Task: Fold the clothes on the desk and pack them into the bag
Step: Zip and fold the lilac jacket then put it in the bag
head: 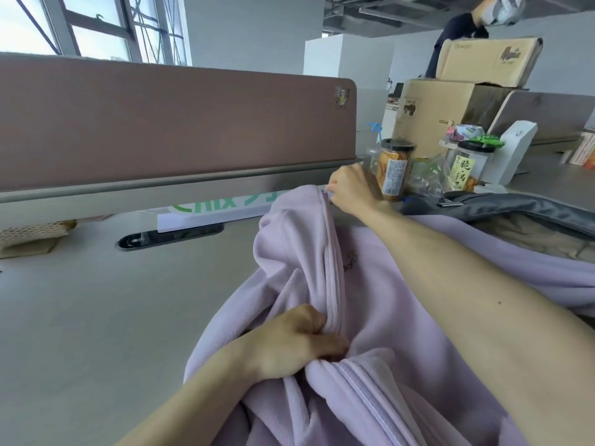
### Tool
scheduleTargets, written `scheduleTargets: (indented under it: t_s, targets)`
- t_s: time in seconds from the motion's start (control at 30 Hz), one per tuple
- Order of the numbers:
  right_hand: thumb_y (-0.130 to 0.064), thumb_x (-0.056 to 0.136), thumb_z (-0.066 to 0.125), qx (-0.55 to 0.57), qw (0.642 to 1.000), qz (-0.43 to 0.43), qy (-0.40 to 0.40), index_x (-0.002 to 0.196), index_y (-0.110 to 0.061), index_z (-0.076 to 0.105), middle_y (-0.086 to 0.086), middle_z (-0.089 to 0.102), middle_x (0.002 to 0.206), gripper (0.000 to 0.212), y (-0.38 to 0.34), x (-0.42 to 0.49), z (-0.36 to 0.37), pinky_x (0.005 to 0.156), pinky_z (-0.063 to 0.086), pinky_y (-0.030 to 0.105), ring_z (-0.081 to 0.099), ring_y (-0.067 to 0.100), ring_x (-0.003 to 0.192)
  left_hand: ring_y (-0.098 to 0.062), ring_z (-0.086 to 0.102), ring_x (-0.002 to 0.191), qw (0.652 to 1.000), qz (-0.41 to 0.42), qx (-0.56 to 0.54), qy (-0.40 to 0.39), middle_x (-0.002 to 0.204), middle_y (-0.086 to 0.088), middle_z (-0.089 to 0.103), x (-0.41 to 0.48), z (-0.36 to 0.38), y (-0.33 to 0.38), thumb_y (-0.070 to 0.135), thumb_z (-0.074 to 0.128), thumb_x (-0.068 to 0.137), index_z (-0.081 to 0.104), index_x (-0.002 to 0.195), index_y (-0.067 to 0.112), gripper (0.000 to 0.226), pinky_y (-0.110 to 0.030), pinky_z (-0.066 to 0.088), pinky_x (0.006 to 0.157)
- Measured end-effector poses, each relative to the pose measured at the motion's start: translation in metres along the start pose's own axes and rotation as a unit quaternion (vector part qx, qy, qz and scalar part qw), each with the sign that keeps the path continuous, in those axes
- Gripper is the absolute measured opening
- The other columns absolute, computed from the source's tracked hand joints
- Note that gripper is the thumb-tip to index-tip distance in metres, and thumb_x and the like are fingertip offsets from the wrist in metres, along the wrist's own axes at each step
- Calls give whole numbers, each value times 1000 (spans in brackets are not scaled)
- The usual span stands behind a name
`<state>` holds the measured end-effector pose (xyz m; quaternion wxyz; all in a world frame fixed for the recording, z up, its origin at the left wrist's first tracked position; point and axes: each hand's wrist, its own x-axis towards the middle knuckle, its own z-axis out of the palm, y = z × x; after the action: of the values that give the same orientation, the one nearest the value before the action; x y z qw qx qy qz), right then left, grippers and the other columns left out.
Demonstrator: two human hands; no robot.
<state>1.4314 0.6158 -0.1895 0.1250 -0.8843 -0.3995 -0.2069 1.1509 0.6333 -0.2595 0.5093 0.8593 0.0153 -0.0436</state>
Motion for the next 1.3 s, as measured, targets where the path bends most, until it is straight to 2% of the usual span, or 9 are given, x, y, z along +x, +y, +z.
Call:
scheduleTargets:
  t_s: [0.33, 0.47, 0.6, 0.77, 0.93, 1.03, 1.1, 1.17, 1.3]
  targets:
    - [-20, 89, 54, -23, 1000, -10, 18, 83, -13, 71, 14, 71, 90, 19, -16, 15, 24, 64, 46, 36, 64, 40, 88, -17, 40, 41, 993, -42, -111, 25, 45, -5, 44, 2, -1, 0, 18, 65, 92, 52, 42, 19, 52, -25, 34, 44]
    - [-32, 97, 53, 53, 998, 14, -10, 110, -18, 70, 16, 71, 104, 26, -17, 3, 16, 76, 51, 39, 63, 41, 101, -18, 41, 39, 991, -42, -119, 35, 44, -8, 46, 3, 2, 3, 16, 66, 92, 55, 42, 19, 52, -25, 34, 42]
    - [-42, 97, 50, 109, 989, -6, -95, 143, -23, 45, 9, 71, 112, 49, -8, -36, -19, 91, 49, 45, 57, 35, 116, -15, 43, 39, 992, -27, -104, 73, 43, -4, 47, 1, 6, 7, 21, 64, 96, 53, 41, 19, 57, -22, 35, 42]
    - [-42, 96, 55, 116, 984, 2, -138, 124, -19, 63, 4, 68, 113, 37, 22, -128, -76, 90, 50, 38, 62, 27, 106, -12, 42, 54, 964, 21, -54, 258, 53, 1, 47, -6, 7, 0, 42, 52, 102, 46, 60, -1, 60, -32, 38, 60]
    - [-61, 92, 47, 86, 968, -30, -234, 113, -27, 65, -8, 64, 112, 44, 38, -224, -103, 93, 42, 32, 56, 18, 113, -24, 54, 77, 872, -23, 88, 481, 79, -7, 63, -45, -13, -15, 32, 63, 92, 58, 78, 9, 27, -36, 41, 69]
    - [-68, 88, 49, 115, 965, -20, -237, 125, -31, 60, -8, 54, 122, 54, 29, -257, -102, 106, 36, 34, 45, 12, 127, -30, 52, 107, 878, -191, 113, 424, 117, -9, 54, -87, -25, -32, 44, 72, 79, 51, 109, 11, 49, -39, 43, 89]
    - [-71, 84, 50, 129, 958, -21, -255, 133, -37, 52, -3, 48, 135, 60, 18, -273, -93, 111, 33, 39, 40, 16, 134, -27, 54, 98, 890, -291, 93, 339, 107, -3, 54, -113, -18, -33, 63, 73, 57, 49, 104, 13, 72, -36, 46, 82]
    - [-65, 83, 51, 140, 950, -39, -276, 140, -38, 44, 0, 43, 143, 63, 4, -285, -84, 111, 32, 44, 37, 22, 139, -19, 50, 75, 907, -301, 93, 278, 90, -1, 55, -125, -7, -28, 52, 72, 62, 53, 88, 11, 52, -29, 40, 61]
    - [-66, 74, 43, 177, 940, -59, -284, 146, -39, 40, 3, 46, 138, 77, -15, -299, -86, 110, 36, 38, 42, 22, 134, -22, 54, 71, 914, -210, -24, 347, 86, -11, 60, -133, -4, -13, 5, 53, 90, 59, 90, 4, 6, -33, 49, 62]
